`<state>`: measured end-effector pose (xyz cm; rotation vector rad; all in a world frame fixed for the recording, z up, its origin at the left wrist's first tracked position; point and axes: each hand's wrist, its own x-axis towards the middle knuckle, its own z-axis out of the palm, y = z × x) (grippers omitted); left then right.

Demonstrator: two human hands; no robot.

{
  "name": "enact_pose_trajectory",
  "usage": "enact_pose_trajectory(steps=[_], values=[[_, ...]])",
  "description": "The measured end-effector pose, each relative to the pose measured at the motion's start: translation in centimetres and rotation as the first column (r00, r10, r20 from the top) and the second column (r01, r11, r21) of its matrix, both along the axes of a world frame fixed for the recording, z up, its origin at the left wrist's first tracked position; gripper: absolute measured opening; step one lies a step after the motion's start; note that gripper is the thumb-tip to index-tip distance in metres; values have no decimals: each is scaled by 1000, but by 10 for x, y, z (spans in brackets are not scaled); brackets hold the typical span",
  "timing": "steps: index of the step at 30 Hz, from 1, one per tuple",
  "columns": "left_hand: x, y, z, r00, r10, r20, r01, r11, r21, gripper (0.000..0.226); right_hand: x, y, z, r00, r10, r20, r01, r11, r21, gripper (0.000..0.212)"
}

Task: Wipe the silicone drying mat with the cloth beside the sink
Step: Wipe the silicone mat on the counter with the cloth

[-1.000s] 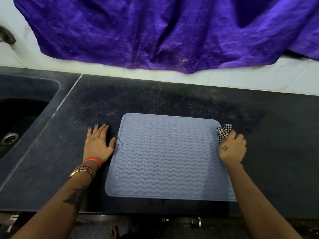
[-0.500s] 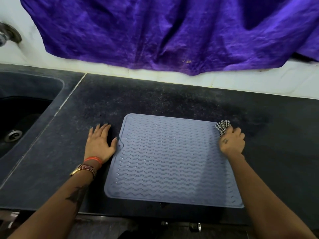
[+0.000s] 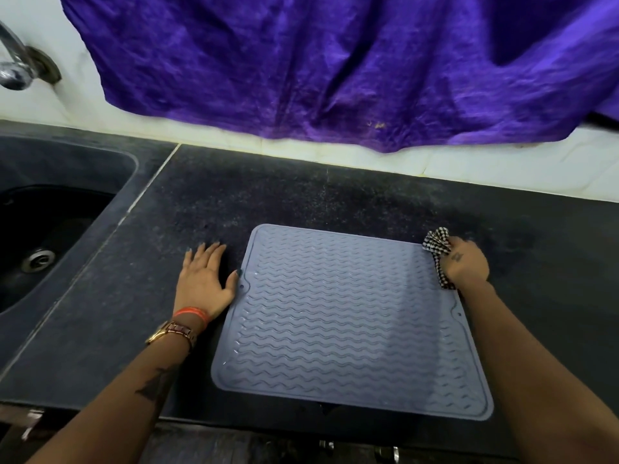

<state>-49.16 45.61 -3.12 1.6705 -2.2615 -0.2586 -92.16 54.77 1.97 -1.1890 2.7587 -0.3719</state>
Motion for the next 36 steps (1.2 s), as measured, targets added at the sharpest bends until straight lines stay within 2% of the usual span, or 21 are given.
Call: enact_pose_trajectory(steps=[2, 6, 9, 11, 16, 18, 21, 24, 27, 30, 34, 36], values=[[0, 0, 0, 1000, 0, -5, 0, 1000, -2, 72, 10, 0, -2, 1000, -9, -30, 8, 999, -34, 39], [0, 0, 1, 1000, -7, -20, 7, 1000, -2, 71, 23, 0, -10, 1000, 0, -10, 1, 994, 106, 47], [0, -1, 0, 999, -12, -40, 11, 1000, -10, 70, 7, -9, 8, 995, 86, 49, -88, 995, 40, 43], [0, -1, -1, 999, -10, -36, 10, 1000, -12, 70, 17, -10, 5, 997, 78, 26, -77, 997, -25, 40], [1, -2, -1, 999, -6, -41, 6, 1000, -3, 71, 38, -15, -9, 998, 40, 37, -43, 996, 73, 43], [1, -2, -1, 999, -4, -47, 4, 1000, -1, 71, 33, -22, 2, 994, 82, 70, -85, 996, 36, 42], [1, -2, -2, 999, -1, -46, 1, 1000, -2, 71, 60, -26, -4, 993, 113, 39, -111, 992, -54, 42], [1, -1, -3, 999, 1, -46, -1, 1000, -1, 71, 87, -28, -16, 997, 75, -20, -75, 997, -24, 42], [1, -1, -2, 999, -6, -53, 6, 1000, -3, 71, 78, -36, 0, 991, 105, 79, -104, 994, -22, 41], [1, -1, -2, 999, -6, -45, 6, 1000, -5, 71, 90, -38, 3, 986, 147, 81, -137, 984, -113, 39], [0, -1, -2, 999, -6, -47, 5, 1000, -5, 70, 129, -39, -15, 987, 160, -25, -161, 987, -18, 42], [-1, -1, -1, 999, -9, -52, 8, 1000, -7, 70, 126, -48, -6, 984, 175, -21, -174, 984, 22, 42]])
